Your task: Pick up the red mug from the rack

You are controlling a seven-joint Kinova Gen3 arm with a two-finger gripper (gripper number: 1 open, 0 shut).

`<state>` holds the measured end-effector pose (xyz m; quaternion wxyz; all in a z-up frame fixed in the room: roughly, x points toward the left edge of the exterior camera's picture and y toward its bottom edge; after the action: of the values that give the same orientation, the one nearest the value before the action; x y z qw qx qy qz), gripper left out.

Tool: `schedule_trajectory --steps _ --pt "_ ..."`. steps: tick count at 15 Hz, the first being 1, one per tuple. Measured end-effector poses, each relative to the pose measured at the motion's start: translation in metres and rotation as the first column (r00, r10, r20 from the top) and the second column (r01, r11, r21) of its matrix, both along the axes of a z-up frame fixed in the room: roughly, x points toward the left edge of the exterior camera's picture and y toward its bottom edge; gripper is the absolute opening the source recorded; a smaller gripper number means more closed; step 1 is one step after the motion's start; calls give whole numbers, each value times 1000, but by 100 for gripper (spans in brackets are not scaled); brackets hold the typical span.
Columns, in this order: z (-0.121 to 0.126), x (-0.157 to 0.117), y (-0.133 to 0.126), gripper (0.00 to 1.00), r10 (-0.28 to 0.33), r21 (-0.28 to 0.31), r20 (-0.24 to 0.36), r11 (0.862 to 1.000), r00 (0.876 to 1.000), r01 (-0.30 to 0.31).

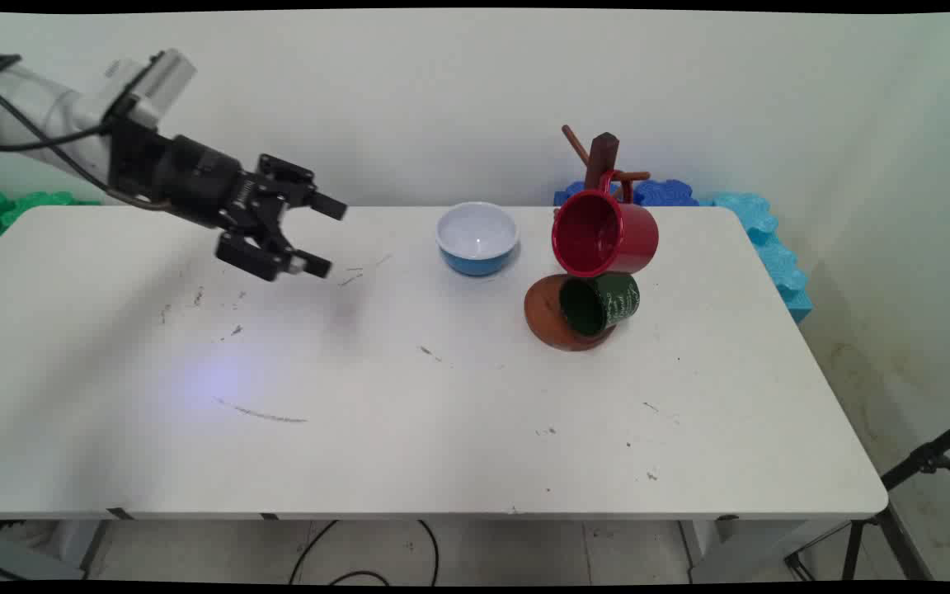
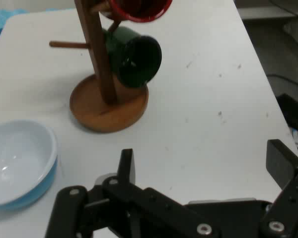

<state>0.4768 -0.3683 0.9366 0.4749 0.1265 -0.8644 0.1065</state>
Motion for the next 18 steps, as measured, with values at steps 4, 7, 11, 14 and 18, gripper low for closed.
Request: schedule_trajectory --steps 4,7,11,14,18 --pt "-5 -48 6 100 39 15 -26 999 999 -39" --pt "-11 -84 7 100 80 31 -43 996 996 -79" --pt "-18 -136 8 100 134 63 -82 990 988 -129" --pt "-16 -167 8 100 157 73 -106 986 982 -150" --pt "-13 -209 9 100 183 77 -128 982 975 -174"
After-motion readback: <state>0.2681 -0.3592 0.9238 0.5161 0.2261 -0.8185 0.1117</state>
